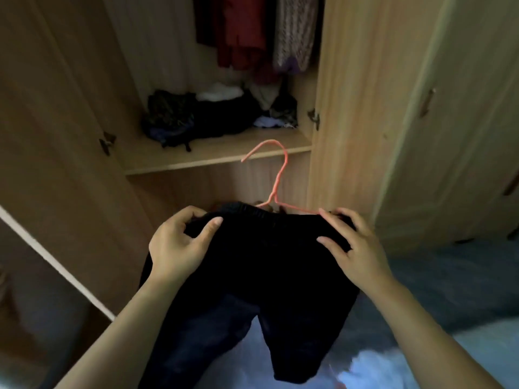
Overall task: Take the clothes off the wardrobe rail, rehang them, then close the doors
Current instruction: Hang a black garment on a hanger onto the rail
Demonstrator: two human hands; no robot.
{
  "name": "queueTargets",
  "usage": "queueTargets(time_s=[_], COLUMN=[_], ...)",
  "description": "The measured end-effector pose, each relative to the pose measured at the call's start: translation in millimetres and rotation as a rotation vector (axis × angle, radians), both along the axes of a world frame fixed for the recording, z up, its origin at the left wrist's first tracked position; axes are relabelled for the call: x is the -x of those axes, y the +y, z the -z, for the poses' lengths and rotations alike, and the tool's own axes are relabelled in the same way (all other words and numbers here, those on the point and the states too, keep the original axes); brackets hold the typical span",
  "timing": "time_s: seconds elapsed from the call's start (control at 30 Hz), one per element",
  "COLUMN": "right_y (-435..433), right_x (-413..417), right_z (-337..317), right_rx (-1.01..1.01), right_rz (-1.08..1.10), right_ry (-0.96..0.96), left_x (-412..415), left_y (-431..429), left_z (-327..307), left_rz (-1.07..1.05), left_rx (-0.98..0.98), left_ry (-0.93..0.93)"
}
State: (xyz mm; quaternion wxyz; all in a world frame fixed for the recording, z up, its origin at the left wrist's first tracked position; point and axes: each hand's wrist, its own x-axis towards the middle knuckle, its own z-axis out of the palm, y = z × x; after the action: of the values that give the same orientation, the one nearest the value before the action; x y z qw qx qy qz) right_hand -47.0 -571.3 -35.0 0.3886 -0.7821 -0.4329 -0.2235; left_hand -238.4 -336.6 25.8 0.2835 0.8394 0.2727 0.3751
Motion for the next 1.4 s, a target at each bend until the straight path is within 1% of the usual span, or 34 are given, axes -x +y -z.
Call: queueTargets(time_s=[0.1, 0.2, 0.3, 0.4, 0.53, 0.63, 0.7, 0.8, 0.93, 1.03, 1.1, 1.2, 1.3, 1.4], right_y=[76, 147, 212, 270, 326, 349, 363, 386, 415, 436, 449, 463, 472, 484], right_x=[-56, -99, -136, -170, -218, -253, -269, -292, -323, -344, -360, -378, -387, -392], right_z=[-43, -91, -140, -194, -277, -332, -362, -398, -438, -470, -493, -528, -563, -593], right_rx=[-0.081, -0.159, -0.198, -0.182, -0.060, -0.016, -0.029, -0.134, -0.246, -0.322, -0.350, -0.317, -0.300, -0.345], right_rz=[-0.039, -0.106, -0.138, -0.186, -0.217, -0.133, -0.075, -0.049, 0.018, 0.023, 0.002, -0.008, 0.012, 0.044], right_ry=[-0.174, -0.260, -0.385, -0.449, -0.507, -0.537, -0.538, -0.574, -0.639, -0.644, -0.635, -0.642, -0.686, -0.705], left_x=[-39, -72, -107, -142, -193, -237, -266, -311, -372, -404, -421, -444, -462, -475], left_y=[61, 115, 168, 229, 308, 353, 379, 416, 459, 486, 501, 523, 539, 547], left_z=[-30, -59, -87, -119, -190, -250, -284, -325, -372, -406, -429, -464, -495, -525], left_rz=[-0.066, -0.124, -0.189, -0.205, -0.146, -0.100, -0.075, 0.021, 0.141, 0.175, 0.161, 0.166, 0.192, 0.220], left_rx=[0.004, -0.030, -0.087, -0.086, -0.136, -0.186, -0.221, -0.251, -0.261, -0.306, -0.355, -0.403, -0.406, -0.421], left_ry=[-0.063, -0.114, -0.174, -0.275, -0.464, -0.568, -0.605, -0.645, -0.743, -0.723, -0.729, -0.768, -0.816, -0.818])
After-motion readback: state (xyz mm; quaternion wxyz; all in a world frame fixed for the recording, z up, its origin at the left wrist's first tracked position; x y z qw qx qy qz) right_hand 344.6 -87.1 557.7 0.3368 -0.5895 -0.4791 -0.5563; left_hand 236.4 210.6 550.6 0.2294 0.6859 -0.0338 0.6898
